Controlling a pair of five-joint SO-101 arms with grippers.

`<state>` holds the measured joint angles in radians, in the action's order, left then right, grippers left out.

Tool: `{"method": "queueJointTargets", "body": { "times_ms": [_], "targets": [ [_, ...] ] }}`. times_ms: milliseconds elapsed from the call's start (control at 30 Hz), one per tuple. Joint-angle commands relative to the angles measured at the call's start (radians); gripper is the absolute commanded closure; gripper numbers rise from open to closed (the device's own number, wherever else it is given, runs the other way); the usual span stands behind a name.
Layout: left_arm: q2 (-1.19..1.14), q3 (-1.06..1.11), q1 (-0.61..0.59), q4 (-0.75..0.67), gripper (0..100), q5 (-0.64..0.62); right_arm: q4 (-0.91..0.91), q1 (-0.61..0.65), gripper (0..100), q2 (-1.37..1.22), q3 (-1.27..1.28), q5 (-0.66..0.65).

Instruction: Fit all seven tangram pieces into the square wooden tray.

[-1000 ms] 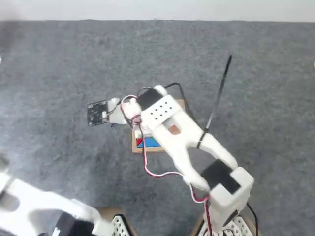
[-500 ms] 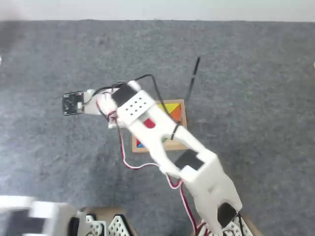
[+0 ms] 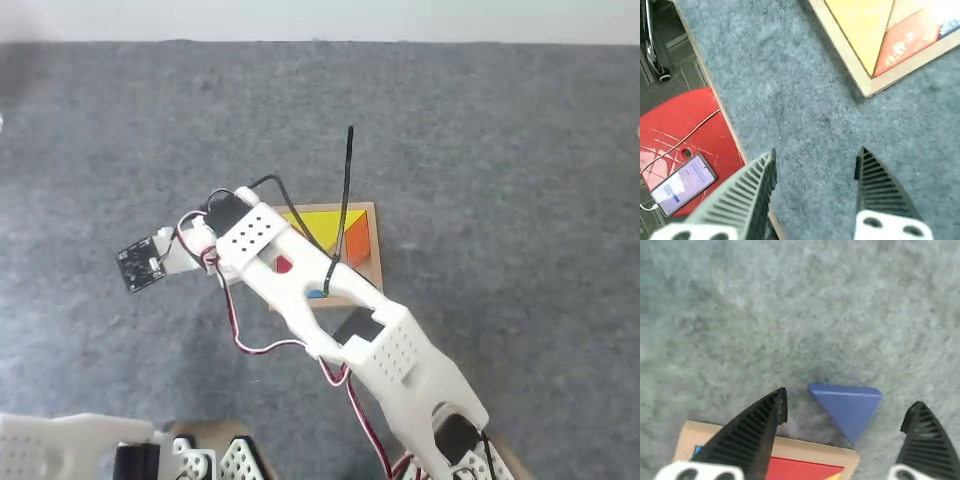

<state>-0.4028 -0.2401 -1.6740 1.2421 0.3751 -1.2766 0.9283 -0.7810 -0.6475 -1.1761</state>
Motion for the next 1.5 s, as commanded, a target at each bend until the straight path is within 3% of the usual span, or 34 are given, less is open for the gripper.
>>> {"method": "queueJointTargets", "body": {
  "times_ms": [0, 300, 600, 933, 1233, 1467],
  "targets": [
    [0.086, -0.044, 0.029, 0.012, 75, 0.006, 0.001, -0.025, 63.0, 0.021, -0.060, -0.058],
    [0.087, -0.028, 0.058, 0.012, 75, 0.006, 0.002, -0.062, 63.0, -0.068, -0.060, -0.153],
    [0.087, -0.028, 0.064, 0.009, 75, 0.006, -0.030, -0.088, 63.3, -0.183, -0.218, -0.140],
    [0.087, -0.028, 0.071, 0.012, 75, 0.006, -0.128, -0.074, 97.7, -0.289, -0.376, -0.138],
    [0.087, -0.028, 0.072, 0.012, 75, 0.006, -0.209, -0.087, 96.5, -0.297, -0.440, -0.137],
    [0.087, -0.028, 0.074, 0.012, 75, 0.006, -0.303, -0.124, 96.1, -0.285, -0.578, 0.080]
  ]
}}
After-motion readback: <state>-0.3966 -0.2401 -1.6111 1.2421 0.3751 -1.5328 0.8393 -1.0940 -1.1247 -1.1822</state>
